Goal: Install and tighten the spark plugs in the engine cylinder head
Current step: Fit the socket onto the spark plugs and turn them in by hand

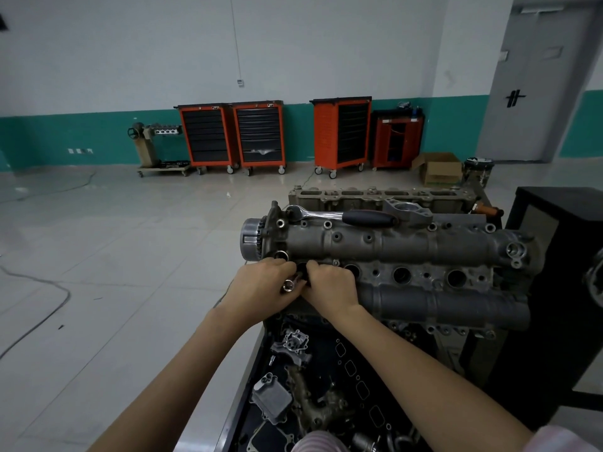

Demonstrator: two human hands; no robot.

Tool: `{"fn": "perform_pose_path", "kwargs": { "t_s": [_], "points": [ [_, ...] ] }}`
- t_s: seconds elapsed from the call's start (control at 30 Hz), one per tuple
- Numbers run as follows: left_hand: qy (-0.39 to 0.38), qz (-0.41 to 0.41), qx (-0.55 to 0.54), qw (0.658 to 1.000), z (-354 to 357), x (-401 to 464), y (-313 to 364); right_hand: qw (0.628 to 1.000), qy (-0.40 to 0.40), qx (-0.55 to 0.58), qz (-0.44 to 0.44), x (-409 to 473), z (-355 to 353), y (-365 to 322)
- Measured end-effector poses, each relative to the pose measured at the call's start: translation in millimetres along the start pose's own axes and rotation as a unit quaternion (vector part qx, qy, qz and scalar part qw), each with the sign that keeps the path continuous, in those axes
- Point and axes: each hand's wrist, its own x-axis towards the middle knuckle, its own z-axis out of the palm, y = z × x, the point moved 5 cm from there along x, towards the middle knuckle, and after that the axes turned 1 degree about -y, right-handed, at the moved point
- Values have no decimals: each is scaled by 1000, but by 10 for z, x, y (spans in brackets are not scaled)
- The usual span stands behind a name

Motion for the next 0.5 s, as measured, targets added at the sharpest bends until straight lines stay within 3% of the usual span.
{"fn": "perform_pose_path", "kwargs": {
  "t_s": [0.2,0.37,0.5],
  "points": [
    [0,11,-19,1000,-13,-24,43,999,-28,14,-20,-3,72,5],
    [68,19,16,997,-94,-2,125,998,-42,-25,-32,17,59,-13],
    [83,16,24,996,-103,1,145,1000,4,3,-9,-4,-18,-14]
  ]
}}
